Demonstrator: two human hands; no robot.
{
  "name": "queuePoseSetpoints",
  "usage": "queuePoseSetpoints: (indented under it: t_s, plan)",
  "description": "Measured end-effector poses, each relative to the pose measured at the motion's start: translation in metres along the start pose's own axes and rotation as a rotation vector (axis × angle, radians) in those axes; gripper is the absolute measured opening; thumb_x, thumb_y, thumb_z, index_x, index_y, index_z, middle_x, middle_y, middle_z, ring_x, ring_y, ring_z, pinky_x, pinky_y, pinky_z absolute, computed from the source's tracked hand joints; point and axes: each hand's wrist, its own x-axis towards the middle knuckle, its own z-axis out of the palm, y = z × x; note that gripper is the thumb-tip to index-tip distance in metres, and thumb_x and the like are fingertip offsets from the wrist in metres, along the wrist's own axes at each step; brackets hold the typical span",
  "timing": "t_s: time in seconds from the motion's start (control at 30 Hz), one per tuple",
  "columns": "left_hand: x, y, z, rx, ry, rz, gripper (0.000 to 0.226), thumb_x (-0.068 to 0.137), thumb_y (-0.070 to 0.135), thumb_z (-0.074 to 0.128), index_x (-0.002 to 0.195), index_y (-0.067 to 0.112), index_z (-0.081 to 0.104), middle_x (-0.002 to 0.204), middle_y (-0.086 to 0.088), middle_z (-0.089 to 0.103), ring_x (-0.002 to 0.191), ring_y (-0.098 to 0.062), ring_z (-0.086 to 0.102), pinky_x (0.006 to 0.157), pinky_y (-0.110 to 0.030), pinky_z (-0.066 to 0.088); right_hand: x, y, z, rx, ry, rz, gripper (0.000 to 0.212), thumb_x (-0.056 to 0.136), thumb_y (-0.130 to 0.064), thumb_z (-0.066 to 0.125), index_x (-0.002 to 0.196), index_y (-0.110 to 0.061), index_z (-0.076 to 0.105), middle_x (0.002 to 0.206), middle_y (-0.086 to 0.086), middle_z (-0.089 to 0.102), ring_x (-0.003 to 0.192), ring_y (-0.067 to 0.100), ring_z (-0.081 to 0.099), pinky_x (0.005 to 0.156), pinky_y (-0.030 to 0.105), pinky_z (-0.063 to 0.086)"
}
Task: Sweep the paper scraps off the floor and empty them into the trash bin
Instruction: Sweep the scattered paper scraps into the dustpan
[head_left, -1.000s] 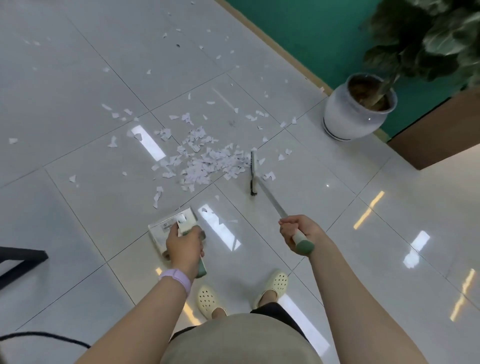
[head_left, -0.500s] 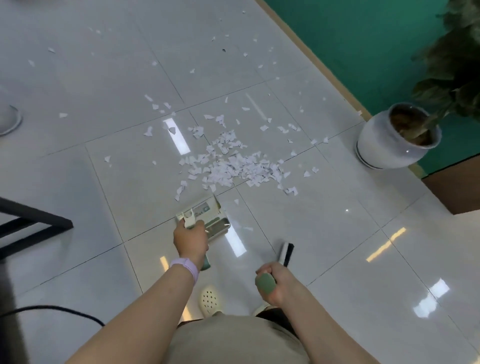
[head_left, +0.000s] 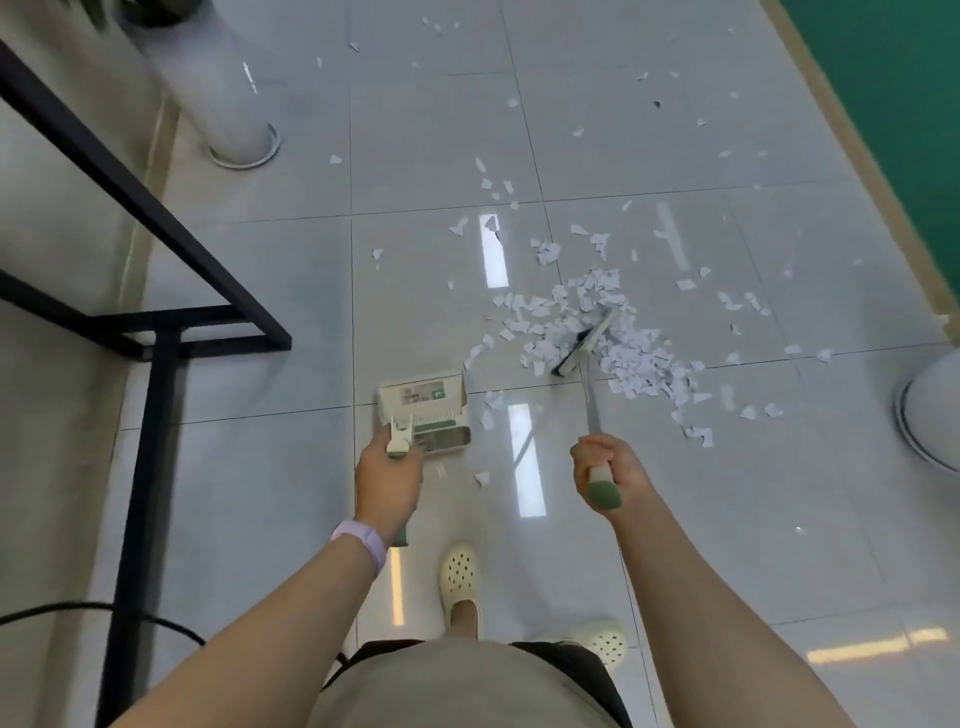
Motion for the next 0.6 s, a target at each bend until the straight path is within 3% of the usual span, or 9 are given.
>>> queuePoseSetpoints:
  t_s: [0.07, 0.13, 0.27, 0.3, 0.37, 0.43, 0.5, 0.6]
  plan:
    - [-0.003, -0.005, -0.001, 0.022, 0.023, 0.048, 0.025, 0.093, 0.009, 0.057, 0.115, 0.015, 0.068, 0.086, -0.028, 0.06, 0.054, -0.013, 0.049, 0.048, -0.023, 0.04, -0.014, 0.009, 0.001, 0.041, -0.088, 0.023, 0.046, 0.062, 0.017, 0.062, 0.068, -0.018, 0.032, 0.046, -0.004, 0.034, 0.032, 0.009, 0.037, 0.032, 0.018, 0.037]
    - [-0.005, -0.008, 0.001, -0.006, 0.041, 0.073, 0.025, 0.093, 0.008, 0.058, 0.11, 0.024, 0.066, 0.085, -0.009, 0.068, 0.065, -0.018, 0.055, 0.056, -0.023, 0.044, -0.027, 0.033, 0.006, -0.001, -0.074, 0.021, 0.046, 0.062, 0.014, 0.063, 0.068, -0.019, 0.03, 0.047, -0.005, 0.032, 0.031, 0.008, 0.034, 0.031, 0.017, 0.036]
    - [-0.007, -0.015, 0.004, -0.034, 0.137, 0.083, 0.022, 0.09, 0.004, 0.058, 0.104, 0.02, 0.066, 0.088, 0.009, 0.069, 0.076, -0.012, 0.062, 0.065, -0.02, 0.044, -0.054, 0.088, 0.005, -0.156, -0.061, 0.0, 0.075, 0.025, 0.021, 0.078, 0.068, -0.019, 0.032, 0.048, -0.005, 0.03, 0.03, 0.009, 0.033, 0.028, 0.02, 0.035]
    - [-0.007, -0.017, 0.002, -0.046, 0.176, 0.059, 0.021, 0.09, 0.005, 0.058, 0.104, 0.019, 0.066, 0.087, 0.011, 0.068, 0.077, -0.012, 0.061, 0.066, -0.021, 0.042, -0.063, 0.103, 0.005, -0.155, -0.032, -0.001, 0.07, 0.029, 0.02, 0.077, 0.067, -0.019, 0.031, 0.047, -0.005, 0.03, 0.03, 0.009, 0.032, 0.028, 0.02, 0.035]
    - [-0.007, -0.025, -0.004, -0.069, 0.236, 0.013, 0.022, 0.09, 0.006, 0.058, 0.106, 0.019, 0.066, 0.087, 0.012, 0.066, 0.08, -0.016, 0.061, 0.07, -0.021, 0.042, -0.079, 0.133, 0.004, -0.089, 0.035, 0.009, 0.044, 0.061, 0.008, 0.067, 0.066, -0.019, 0.032, 0.045, -0.006, 0.03, 0.029, 0.009, 0.032, 0.028, 0.018, 0.035]
    - [-0.008, -0.032, -0.012, -0.072, 0.251, -0.003, 0.024, 0.09, 0.007, 0.059, 0.11, 0.017, 0.067, 0.094, 0.007, 0.069, 0.086, -0.02, 0.063, 0.076, -0.024, 0.046, -0.087, 0.158, 0.005, -0.017, 0.096, 0.033, 0.028, 0.079, -0.003, 0.056, 0.065, -0.018, 0.037, 0.044, -0.007, 0.032, 0.029, 0.008, 0.035, 0.029, 0.016, 0.037]
    - [-0.011, -0.038, -0.02, -0.078, 0.245, -0.003, 0.025, 0.09, 0.006, 0.059, 0.111, 0.018, 0.068, 0.098, 0.004, 0.071, 0.089, -0.02, 0.065, 0.079, -0.026, 0.049, -0.083, 0.175, 0.006, 0.023, 0.105, 0.069, 0.025, 0.079, -0.005, 0.059, 0.065, -0.017, 0.042, 0.044, -0.006, 0.036, 0.029, 0.008, 0.039, 0.031, 0.016, 0.04]
    - [-0.016, -0.048, -0.037, -0.109, 0.249, -0.016, 0.026, 0.091, 0.003, 0.057, 0.109, 0.018, 0.068, 0.095, 0.003, 0.07, 0.081, -0.017, 0.063, 0.07, -0.021, 0.048, -0.062, 0.192, 0.011, 0.009, 0.121, 0.106, 0.028, 0.073, 0.003, 0.06, 0.068, -0.019, 0.043, 0.047, -0.005, 0.038, 0.029, 0.009, 0.041, 0.034, 0.014, 0.042]
